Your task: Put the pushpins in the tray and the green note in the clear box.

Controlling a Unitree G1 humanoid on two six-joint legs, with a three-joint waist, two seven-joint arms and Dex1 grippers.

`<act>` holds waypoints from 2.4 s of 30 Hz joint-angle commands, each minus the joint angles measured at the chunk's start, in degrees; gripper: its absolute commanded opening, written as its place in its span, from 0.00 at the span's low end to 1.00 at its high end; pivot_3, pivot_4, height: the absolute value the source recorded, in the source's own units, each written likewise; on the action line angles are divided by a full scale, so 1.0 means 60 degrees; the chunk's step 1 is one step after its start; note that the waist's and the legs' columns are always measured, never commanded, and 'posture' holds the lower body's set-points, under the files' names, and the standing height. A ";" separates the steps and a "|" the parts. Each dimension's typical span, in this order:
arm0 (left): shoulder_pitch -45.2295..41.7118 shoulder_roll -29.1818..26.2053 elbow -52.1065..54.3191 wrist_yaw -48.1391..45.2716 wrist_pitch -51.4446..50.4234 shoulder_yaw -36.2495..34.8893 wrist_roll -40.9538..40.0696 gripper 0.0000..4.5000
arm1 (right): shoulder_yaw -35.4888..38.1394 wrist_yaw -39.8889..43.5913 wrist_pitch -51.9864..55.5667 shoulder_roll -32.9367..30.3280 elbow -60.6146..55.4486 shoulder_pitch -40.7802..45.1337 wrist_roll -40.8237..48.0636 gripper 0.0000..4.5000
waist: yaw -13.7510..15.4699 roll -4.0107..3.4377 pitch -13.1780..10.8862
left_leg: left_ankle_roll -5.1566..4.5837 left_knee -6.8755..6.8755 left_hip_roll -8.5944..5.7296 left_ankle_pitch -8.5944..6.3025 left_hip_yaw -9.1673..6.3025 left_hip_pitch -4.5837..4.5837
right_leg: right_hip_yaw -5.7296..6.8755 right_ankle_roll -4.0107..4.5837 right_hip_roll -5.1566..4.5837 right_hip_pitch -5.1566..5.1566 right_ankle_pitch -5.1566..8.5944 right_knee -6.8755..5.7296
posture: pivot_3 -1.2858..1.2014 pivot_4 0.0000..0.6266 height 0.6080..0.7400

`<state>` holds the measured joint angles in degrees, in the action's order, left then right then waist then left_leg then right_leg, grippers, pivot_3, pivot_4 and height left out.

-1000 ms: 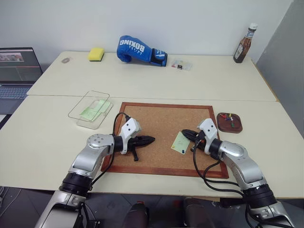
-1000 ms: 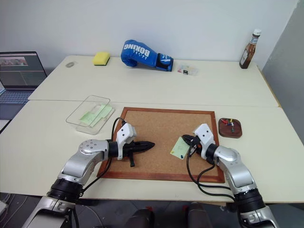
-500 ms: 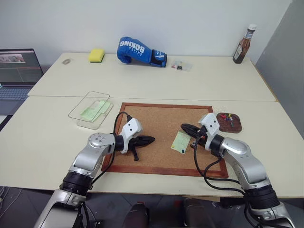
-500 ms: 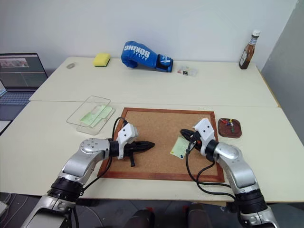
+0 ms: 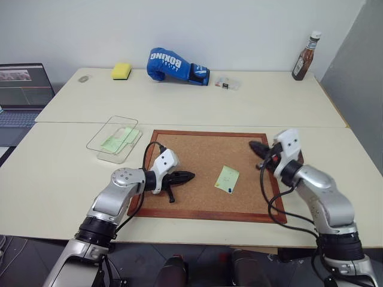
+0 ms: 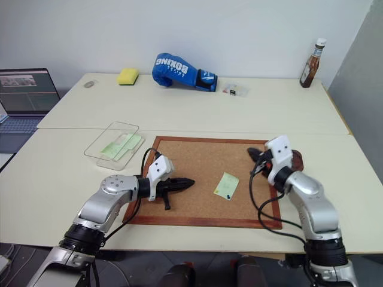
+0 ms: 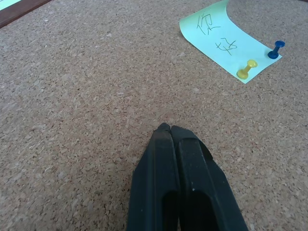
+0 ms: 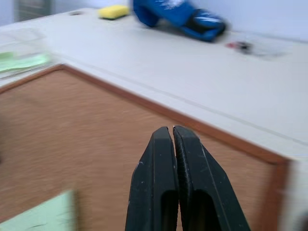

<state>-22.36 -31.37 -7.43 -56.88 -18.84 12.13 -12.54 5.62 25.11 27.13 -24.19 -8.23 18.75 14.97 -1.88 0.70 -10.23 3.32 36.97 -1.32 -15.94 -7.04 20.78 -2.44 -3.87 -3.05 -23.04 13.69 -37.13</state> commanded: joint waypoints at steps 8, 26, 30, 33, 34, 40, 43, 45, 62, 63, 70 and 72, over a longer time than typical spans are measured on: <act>0.0352 -0.0197 -0.0504 -0.0105 -0.0325 0.0452 0.0524 0.00 | 0.0479 -0.0509 -0.0765 -0.0992 0.2274 0.0752 -0.1061 0.00 | -0.0063 -0.0059 0.0035 | -0.0002 -0.0009 0.0001 -0.0001 0.0018 0.0000 | -0.0013 0.0001 0.0000 -0.0004 0.0001 0.0004 | 0.52 0.24 1.00; 0.0285 -0.0218 -0.0498 -0.0182 -0.0311 0.0469 0.0541 0.00 | -0.0871 -0.0404 -0.2922 -0.1553 0.3067 0.0395 -0.3117 0.00 | -0.0097 -0.0070 0.0042 | -0.0004 -0.0005 0.0000 0.0000 0.0025 0.0001 | -0.0021 -0.0004 0.0000 -0.0004 -0.0001 0.0006 | 0.52 0.24 1.00; 0.0276 -0.0215 -0.0477 -0.0207 -0.0334 0.0478 0.0543 0.00 | -0.0835 -0.0378 -0.2973 -0.1548 0.3160 0.0432 -0.3128 0.18 | -0.0097 -0.0070 0.0042 | -0.0004 -0.0005 -0.0001 0.0000 0.0025 0.0001 | -0.0022 -0.0004 0.0000 -0.0004 -0.0001 0.0008 | 0.52 0.24 1.00; 0.0285 -0.0206 -0.0436 -0.0227 -0.0374 0.0467 0.0527 0.00 | -0.0788 -0.0398 -0.2991 -0.1571 0.3204 0.0404 -0.3122 0.33 | -0.0096 -0.0070 0.0042 | -0.0004 -0.0005 -0.0001 0.0000 0.0024 0.0002 | -0.0022 -0.0004 0.0000 -0.0004 -0.0001 0.0008 | 0.52 0.24 1.00; 0.0289 -0.0204 -0.0423 -0.0235 -0.0384 0.0462 0.0524 0.00 | -0.0777 -0.0406 -0.3000 -0.1575 0.3217 0.0396 -0.3122 0.37 | -0.0096 -0.0070 0.0042 | -0.0004 -0.0005 -0.0001 0.0000 0.0024 0.0001 | -0.0022 -0.0004 0.0000 -0.0004 -0.0001 0.0008 | 0.52 0.24 1.00; 0.0341 -0.0219 -0.0287 -0.0277 -0.0461 0.0463 0.0485 0.00 | -0.0764 -0.0434 -0.3042 -0.1591 0.3223 0.0322 -0.3145 0.63 | -0.0096 -0.0070 0.0042 | -0.0004 -0.0005 -0.0001 0.0000 0.0024 0.0002 | -0.0022 -0.0004 0.0000 -0.0004 -0.0001 0.0008 | 0.52 0.24 1.00; 0.0343 -0.0220 -0.0268 -0.0273 -0.0481 0.0453 0.0482 0.00 | -0.0747 -0.0439 -0.3036 -0.1608 0.3198 0.0306 -0.3148 0.76 | -0.0096 -0.0070 0.0042 | -0.0004 -0.0006 -0.0001 0.0000 0.0024 0.0002 | -0.0022 -0.0004 0.0000 -0.0004 -0.0001 0.0009 | 0.52 0.24 1.00; 0.0345 -0.0223 -0.0266 -0.0269 -0.0483 0.0448 0.0485 0.00 | -0.0695 -0.0399 -0.3005 -0.1634 0.3094 0.0274 -0.3095 0.84 | -0.0096 -0.0070 0.0042 | -0.0004 -0.0006 -0.0001 0.0000 0.0025 0.0002 | -0.0022 -0.0004 0.0000 -0.0004 -0.0001 0.0010 | 0.52 0.24 1.00; 0.0182 -0.0235 -0.0483 -0.0249 -0.0447 0.0376 0.0500 0.00 | -0.1407 0.3189 -0.0182 -0.1662 -0.2153 -0.1738 0.1062 0.88 | -0.0125 -0.0066 0.0044 | -0.0004 -0.0005 0.0002 0.0000 0.0006 0.0001 | -0.0010 -0.0006 0.0001 0.0008 0.0001 0.0015 | 0.52 0.24 1.00; 0.0160 -0.0226 -0.0503 -0.0244 -0.0434 0.0389 0.0517 0.00 | -0.1775 0.3221 -0.0483 -0.1626 -0.2078 -0.1811 0.0734 0.88 | -0.0125 -0.0065 0.0045 | -0.0004 -0.0005 0.0002 0.0000 0.0004 0.0001 | -0.0008 -0.0006 0.0002 0.0008 0.0001 0.0015 | 0.52 0.24 1.00; 0.0045 -0.0248 -0.0591 -0.0276 -0.0390 0.0420 0.0549 0.00 | -0.2985 0.3531 -0.1495 -0.1087 -0.1483 -0.1952 0.0088 0.88 | -0.0120 -0.0057 0.0050 | -0.0004 -0.0004 0.0002 0.0000 0.0006 0.0001 | -0.0007 -0.0008 0.0002 0.0006 0.0001 0.0018 | 0.52 0.24 1.00; 0.0039 -0.0268 -0.0581 -0.0274 -0.0392 0.0417 0.0547 0.00 | -0.3077 0.3574 -0.1678 -0.1017 -0.1354 -0.1941 0.0021 0.88 | -0.0113 -0.0055 0.0051 | -0.0003 -0.0004 0.0001 0.0000 0.0005 0.0002 | -0.0007 -0.0008 0.0001 0.0006 0.0001 0.0018 | 0.52 0.24 1.00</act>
<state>-23.53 -32.14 -8.41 -58.27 -19.50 12.52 -12.13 -12.82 45.74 19.69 -30.66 -16.15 6.99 15.74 -2.56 0.36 -9.93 3.30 36.95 -1.31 -15.94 -7.01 20.78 -2.48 -3.92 -3.04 -22.99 13.70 -37.02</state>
